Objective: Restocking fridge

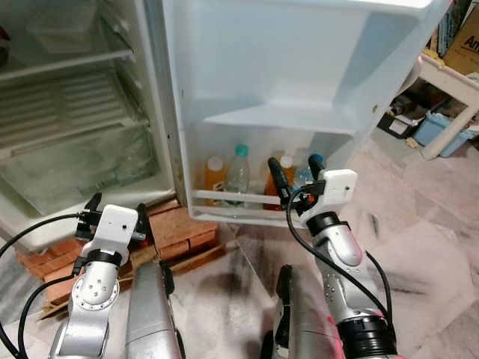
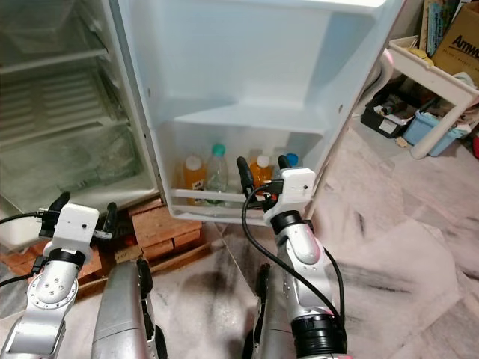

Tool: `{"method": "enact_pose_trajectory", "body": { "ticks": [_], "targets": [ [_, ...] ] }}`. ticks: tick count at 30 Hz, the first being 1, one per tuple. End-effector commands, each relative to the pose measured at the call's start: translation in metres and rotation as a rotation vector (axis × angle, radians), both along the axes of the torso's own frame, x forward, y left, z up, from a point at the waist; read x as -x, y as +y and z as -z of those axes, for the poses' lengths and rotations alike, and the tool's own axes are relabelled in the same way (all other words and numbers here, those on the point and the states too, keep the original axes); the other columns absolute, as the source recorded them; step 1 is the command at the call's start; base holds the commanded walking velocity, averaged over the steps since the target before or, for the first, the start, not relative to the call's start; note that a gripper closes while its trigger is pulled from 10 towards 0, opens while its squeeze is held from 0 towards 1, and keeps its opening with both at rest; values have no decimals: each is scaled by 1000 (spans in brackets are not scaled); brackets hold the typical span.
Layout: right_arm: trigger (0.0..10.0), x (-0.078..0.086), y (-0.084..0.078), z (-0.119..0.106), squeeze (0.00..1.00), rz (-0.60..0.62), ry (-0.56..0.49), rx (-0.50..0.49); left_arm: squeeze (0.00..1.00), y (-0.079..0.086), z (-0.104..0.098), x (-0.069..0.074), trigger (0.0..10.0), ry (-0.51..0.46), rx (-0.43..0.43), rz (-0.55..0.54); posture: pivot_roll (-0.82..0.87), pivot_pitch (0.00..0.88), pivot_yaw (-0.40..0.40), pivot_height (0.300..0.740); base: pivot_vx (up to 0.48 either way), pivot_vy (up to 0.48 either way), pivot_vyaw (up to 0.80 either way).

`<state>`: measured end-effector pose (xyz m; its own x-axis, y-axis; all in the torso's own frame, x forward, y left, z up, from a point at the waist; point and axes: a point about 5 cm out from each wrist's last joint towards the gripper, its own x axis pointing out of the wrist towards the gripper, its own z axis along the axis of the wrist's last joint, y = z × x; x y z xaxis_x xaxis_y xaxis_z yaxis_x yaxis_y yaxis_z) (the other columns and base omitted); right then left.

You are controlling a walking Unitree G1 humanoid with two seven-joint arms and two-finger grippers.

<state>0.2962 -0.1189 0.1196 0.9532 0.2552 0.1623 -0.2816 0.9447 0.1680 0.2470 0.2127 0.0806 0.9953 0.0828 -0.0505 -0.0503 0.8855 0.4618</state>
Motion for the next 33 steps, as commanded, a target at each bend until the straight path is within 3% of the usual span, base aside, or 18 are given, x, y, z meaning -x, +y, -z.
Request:
{"method": "enact_pose_trajectory", "body": {
  "ticks": [1,16,33],
  "targets": [
    [10000,-4,-1,-10,0,3,-27,-12,0,-2,0,-2,10000,-5,2,12,110,0,-70,603,0,0,0],
    [10000,-10,3,-13,0,-22,-1,-21,0,-7,5,-6,10000,-6,12,21,95,0,-71,703,0,0,0],
    [10000,-11,1,-2,0,18,61,22,0,-13,6,-4,10000,-5,17,29,87,0,-75,703,-205,0,0]
  ]
}}
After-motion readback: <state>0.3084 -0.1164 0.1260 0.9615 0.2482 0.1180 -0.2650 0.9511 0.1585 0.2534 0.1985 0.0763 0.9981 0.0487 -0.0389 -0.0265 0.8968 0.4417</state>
